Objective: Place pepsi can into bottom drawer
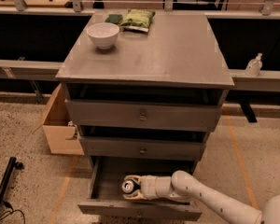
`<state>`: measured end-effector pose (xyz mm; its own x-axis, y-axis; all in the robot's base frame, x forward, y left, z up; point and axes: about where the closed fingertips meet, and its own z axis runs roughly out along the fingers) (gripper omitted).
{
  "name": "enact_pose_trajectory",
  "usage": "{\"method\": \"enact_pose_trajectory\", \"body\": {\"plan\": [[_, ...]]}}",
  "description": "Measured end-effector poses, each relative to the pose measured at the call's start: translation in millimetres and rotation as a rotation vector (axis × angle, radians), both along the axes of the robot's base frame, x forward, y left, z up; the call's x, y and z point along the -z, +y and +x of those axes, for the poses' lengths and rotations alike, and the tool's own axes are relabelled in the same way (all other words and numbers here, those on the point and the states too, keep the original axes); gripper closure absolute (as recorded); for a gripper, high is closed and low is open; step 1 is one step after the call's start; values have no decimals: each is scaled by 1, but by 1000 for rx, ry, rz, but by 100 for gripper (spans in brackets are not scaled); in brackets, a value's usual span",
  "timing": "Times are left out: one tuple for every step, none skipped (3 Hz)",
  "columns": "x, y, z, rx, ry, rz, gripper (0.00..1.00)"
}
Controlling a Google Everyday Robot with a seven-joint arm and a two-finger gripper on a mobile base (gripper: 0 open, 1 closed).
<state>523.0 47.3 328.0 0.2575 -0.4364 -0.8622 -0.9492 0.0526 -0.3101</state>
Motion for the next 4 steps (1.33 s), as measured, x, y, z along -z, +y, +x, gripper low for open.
{"method": "enact_pose_trajectory", "body": {"plan": [[8,8,21,13,-29,1,100],[22,17,43,38,-54,-10,100],[40,27,59,45,-62,-23,100],[58,39,73,28,-56,-39,100]]}}
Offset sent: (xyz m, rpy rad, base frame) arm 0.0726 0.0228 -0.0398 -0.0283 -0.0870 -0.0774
